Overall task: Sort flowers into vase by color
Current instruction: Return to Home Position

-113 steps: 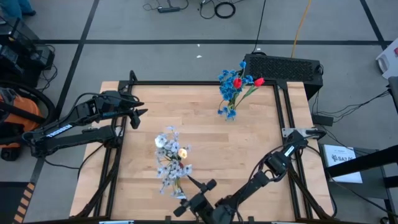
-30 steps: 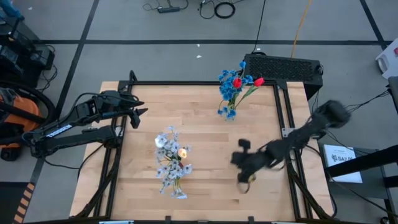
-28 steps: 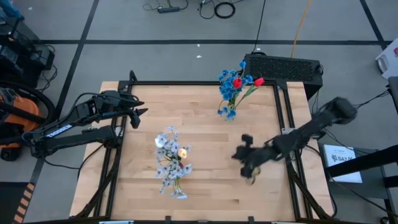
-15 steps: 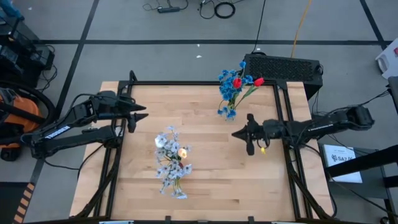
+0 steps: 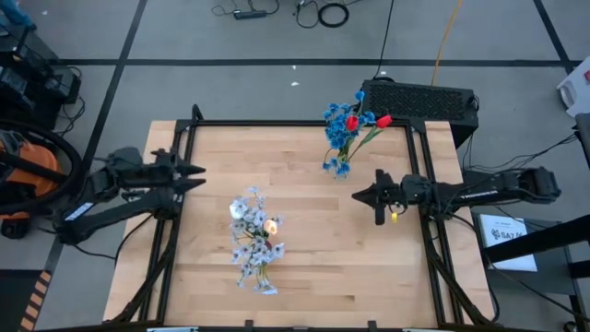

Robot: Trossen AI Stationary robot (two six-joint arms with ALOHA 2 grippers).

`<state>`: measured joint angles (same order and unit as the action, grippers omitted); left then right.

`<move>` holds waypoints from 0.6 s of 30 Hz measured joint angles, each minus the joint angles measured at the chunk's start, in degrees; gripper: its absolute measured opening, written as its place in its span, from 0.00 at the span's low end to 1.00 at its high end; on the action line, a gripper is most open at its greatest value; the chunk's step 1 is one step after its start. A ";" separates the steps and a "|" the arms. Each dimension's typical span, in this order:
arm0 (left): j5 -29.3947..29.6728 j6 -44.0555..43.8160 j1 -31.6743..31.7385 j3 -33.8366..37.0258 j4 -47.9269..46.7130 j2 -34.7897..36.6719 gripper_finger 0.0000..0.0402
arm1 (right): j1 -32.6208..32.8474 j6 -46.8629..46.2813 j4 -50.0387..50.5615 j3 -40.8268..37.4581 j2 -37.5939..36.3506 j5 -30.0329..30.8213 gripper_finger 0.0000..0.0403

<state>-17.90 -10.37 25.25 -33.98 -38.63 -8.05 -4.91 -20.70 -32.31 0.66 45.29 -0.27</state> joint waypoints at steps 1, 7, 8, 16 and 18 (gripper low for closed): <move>-0.35 -1.18 -0.26 2.16 1.55 0.93 0.45 | 0.10 -0.89 1.23 0.13 -0.93 0.04 0.00; -3.57 -3.62 -3.91 16.95 25.74 1.83 0.45 | 0.48 0.03 0.52 0.22 -3.08 1.02 0.00; -3.08 -3.93 -5.12 18.78 29.25 1.74 0.45 | 0.48 -0.09 0.55 0.22 -3.19 1.67 0.00; 9.38 0.51 -18.76 26.15 35.52 1.59 0.45 | 0.50 -1.14 1.02 0.22 -3.27 3.17 0.00; 12.26 3.32 -22.03 27.22 37.51 1.59 0.45 | 0.50 -1.14 1.42 0.22 -3.27 3.19 0.00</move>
<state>-5.65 -7.05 3.21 -6.76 -1.12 -6.46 -4.40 -21.85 -30.89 0.89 42.02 2.92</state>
